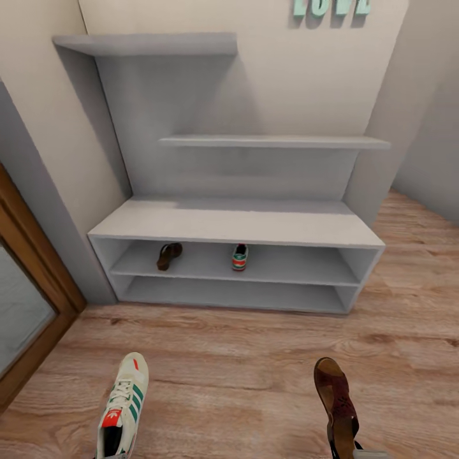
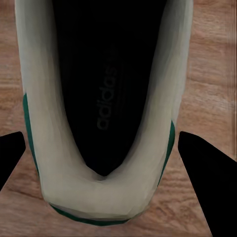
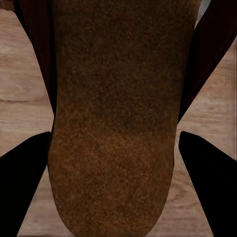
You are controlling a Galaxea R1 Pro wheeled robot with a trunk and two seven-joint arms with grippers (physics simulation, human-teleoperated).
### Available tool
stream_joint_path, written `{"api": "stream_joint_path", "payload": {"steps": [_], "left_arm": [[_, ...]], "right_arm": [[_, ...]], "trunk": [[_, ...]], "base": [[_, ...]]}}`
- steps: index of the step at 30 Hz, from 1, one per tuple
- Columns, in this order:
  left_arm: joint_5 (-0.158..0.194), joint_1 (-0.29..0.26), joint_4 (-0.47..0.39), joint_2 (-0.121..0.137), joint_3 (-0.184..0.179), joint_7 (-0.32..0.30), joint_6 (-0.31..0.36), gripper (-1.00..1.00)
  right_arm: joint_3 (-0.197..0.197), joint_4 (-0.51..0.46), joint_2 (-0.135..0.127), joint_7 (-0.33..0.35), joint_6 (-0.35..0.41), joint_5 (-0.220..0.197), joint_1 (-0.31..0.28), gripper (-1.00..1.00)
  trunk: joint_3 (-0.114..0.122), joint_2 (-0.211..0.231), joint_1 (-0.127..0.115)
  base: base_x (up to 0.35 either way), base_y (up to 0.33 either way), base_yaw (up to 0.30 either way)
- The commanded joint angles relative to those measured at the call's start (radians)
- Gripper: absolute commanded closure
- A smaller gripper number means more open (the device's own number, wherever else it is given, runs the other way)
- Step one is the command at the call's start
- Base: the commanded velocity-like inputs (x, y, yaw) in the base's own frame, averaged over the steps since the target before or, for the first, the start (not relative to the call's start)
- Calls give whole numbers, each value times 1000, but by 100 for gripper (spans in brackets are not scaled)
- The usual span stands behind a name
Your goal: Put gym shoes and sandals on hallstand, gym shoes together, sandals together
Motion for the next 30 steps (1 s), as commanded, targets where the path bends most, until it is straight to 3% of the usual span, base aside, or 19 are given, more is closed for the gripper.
{"api": "stream_joint_path", "payload": {"steps": [1, 16, 30], "left_arm": [[-8, -1, 0, -1, 9, -7, -4, 100], [-9, -1, 0, -1, 9, -3, -4, 100], [-9, -1, 0, -1, 9, -1, -4, 100]], "right_arm": [[-4, 1, 0, -1, -3, 4, -1, 100], [-5, 0, 0, -2, -3, 3, -1, 100], [-5, 0, 0, -2, -3, 3, -1, 100]], "trunk": [[-1, 0, 0], [-1, 0, 0], [-1, 0, 0]], "base": [[8, 7, -276], [1, 1, -267], [0, 0, -26]]}}
